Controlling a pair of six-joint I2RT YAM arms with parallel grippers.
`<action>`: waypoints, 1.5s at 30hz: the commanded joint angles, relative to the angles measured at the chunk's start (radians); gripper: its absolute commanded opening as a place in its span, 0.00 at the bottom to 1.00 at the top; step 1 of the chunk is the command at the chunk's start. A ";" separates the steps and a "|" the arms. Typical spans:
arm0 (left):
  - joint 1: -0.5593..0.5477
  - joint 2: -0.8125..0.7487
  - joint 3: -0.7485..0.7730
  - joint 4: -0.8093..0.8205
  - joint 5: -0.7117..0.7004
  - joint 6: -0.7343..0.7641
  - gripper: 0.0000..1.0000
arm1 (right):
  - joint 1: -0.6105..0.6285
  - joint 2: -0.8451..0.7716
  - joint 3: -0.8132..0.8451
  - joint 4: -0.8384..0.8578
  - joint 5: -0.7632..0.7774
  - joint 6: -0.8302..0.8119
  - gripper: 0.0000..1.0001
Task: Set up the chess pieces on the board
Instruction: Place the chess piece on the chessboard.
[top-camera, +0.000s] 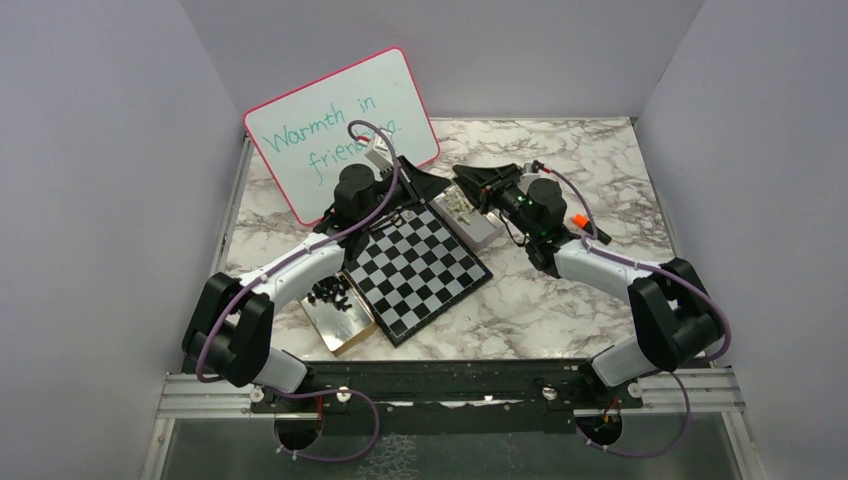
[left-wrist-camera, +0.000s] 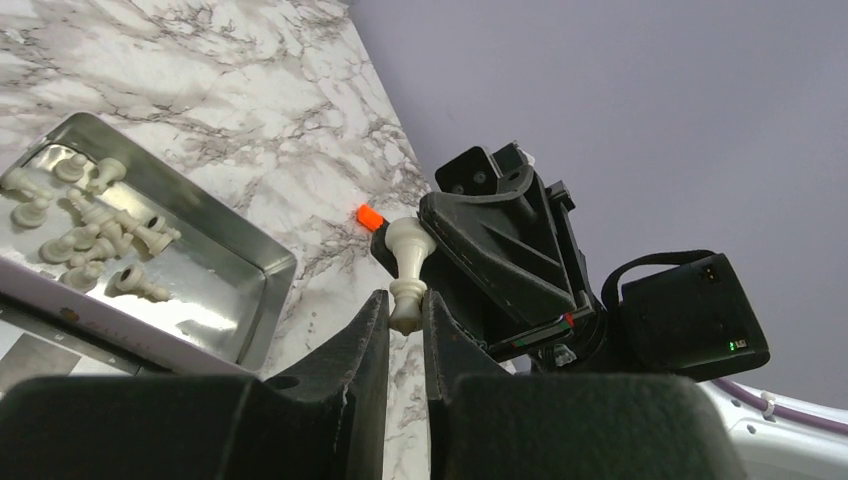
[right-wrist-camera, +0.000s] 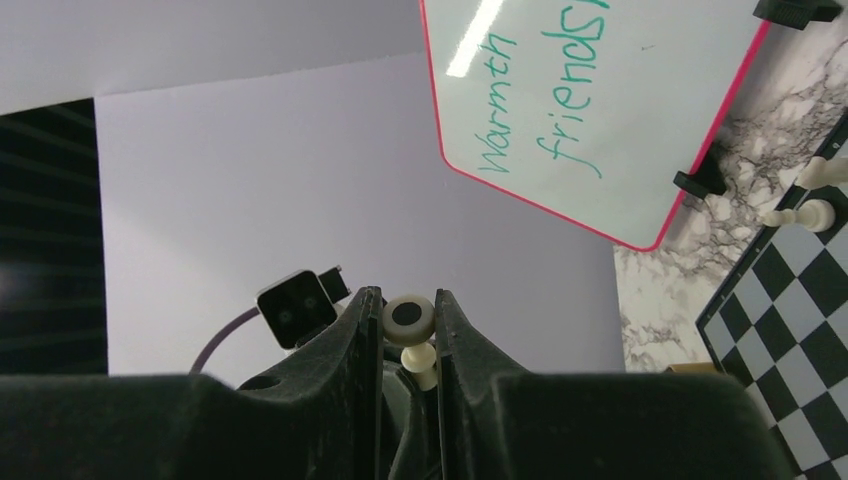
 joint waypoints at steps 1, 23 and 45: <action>0.045 -0.063 -0.016 0.010 -0.029 0.055 0.05 | -0.005 -0.017 -0.042 0.022 -0.061 -0.118 0.20; 0.057 -0.135 0.292 -0.937 -0.132 0.611 0.03 | -0.009 -0.223 -0.171 -0.210 -0.098 -0.503 0.69; 0.074 0.217 0.532 -1.417 -0.398 0.816 0.04 | -0.009 -0.623 -0.204 -0.713 0.022 -0.899 1.00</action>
